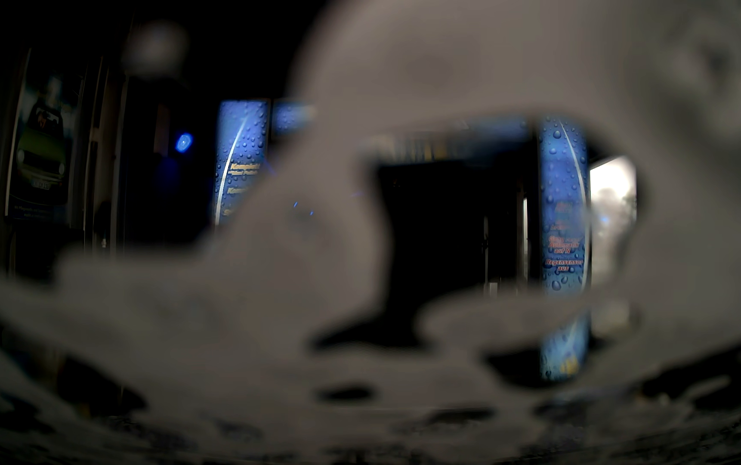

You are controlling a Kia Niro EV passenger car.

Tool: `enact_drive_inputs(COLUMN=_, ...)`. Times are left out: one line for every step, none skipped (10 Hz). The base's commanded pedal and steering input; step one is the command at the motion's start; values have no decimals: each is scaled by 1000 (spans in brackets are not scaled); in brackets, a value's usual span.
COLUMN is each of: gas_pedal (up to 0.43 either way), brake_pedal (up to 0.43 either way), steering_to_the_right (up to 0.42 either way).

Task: Follow the waypoints while adhering to traffic rules and regulations

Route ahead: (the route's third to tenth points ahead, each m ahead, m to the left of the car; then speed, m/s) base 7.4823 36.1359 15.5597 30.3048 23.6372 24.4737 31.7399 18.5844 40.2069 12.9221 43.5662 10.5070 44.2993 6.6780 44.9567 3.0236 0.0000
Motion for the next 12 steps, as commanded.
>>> enact_drive_inputs(gas_pedal=0, brake_pedal=0, steering_to_the_right=-14)
enact_drive_inputs(gas_pedal=0, brake_pedal=0, steering_to_the_right=-14)
enact_drive_inputs(gas_pedal=0, brake_pedal=0, steering_to_the_right=-14)
enact_drive_inputs(gas_pedal=0, brake_pedal=0, steering_to_the_right=-14)
enact_drive_inputs(gas_pedal=0, brake_pedal=0, steering_to_the_right=-14)
enact_drive_inputs(gas_pedal=0, brake_pedal=0, steering_to_the_right=-14)
enact_drive_inputs(gas_pedal=0, brake_pedal=0, steering_to_the_right=-14)
enact_drive_inputs(gas_pedal=0, brake_pedal=0, steering_to_the_right=-15)
enact_drive_inputs(gas_pedal=0, brake_pedal=0, steering_to_the_right=-14)
enact_drive_inputs(gas_pedal=0, brake_pedal=0, steering_to_the_right=-14)
enact_drive_inputs(gas_pedal=0, brake_pedal=0, steering_to_the_right=-14)
enact_drive_inputs(gas_pedal=0, brake_pedal=0, steering_to_the_right=-15)
